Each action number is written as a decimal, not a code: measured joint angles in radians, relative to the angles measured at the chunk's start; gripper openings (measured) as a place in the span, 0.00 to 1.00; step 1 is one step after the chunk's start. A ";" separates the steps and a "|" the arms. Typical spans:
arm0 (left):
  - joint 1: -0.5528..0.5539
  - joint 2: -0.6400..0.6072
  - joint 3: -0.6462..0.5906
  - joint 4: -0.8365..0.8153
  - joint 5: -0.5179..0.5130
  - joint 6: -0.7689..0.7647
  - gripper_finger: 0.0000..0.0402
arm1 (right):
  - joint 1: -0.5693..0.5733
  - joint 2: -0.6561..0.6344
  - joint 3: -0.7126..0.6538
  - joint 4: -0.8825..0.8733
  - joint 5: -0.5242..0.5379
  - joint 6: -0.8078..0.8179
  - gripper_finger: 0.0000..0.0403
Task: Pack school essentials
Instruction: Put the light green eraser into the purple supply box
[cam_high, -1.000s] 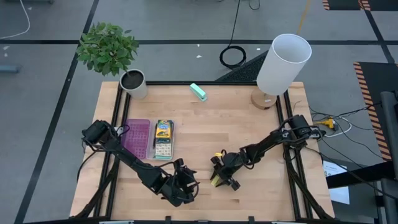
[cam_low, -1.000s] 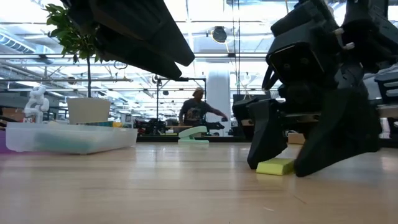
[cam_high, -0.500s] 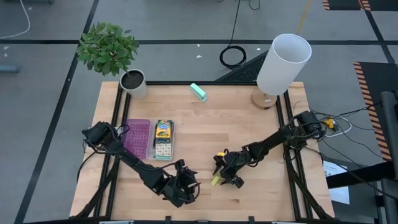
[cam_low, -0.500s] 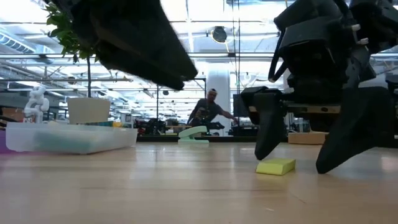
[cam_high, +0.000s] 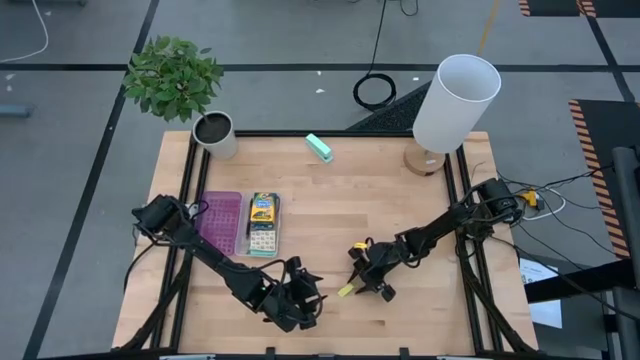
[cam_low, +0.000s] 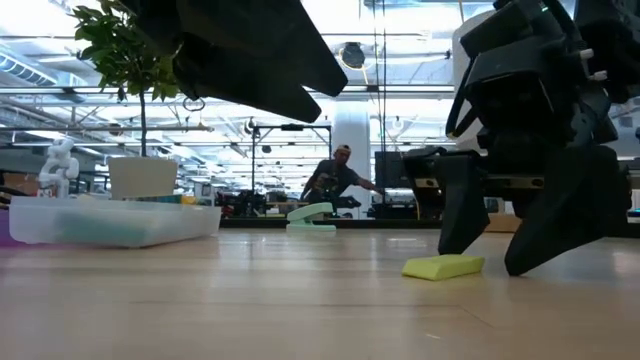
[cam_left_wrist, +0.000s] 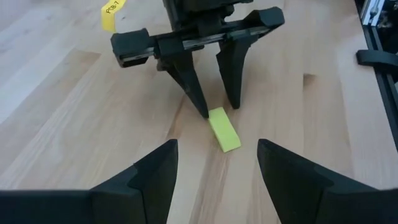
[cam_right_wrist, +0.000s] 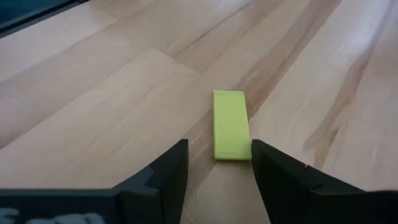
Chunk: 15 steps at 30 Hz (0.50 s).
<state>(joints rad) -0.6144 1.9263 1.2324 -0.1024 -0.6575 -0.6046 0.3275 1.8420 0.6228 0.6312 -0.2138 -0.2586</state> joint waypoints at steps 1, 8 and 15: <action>0.002 0.000 0.000 0.000 0.000 0.001 0.56 | 0.000 0.000 0.000 0.001 0.001 0.008 0.41; 0.010 0.000 0.000 0.006 0.000 0.000 0.56 | -0.003 0.020 0.000 0.030 0.026 0.097 0.45; 0.009 0.000 0.000 0.009 0.000 0.000 0.56 | -0.003 0.053 0.000 0.075 0.031 0.137 0.51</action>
<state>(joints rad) -0.6052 1.9263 1.2324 -0.0937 -0.6571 -0.6044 0.3241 1.8954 0.6228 0.7064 -0.1833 -0.1212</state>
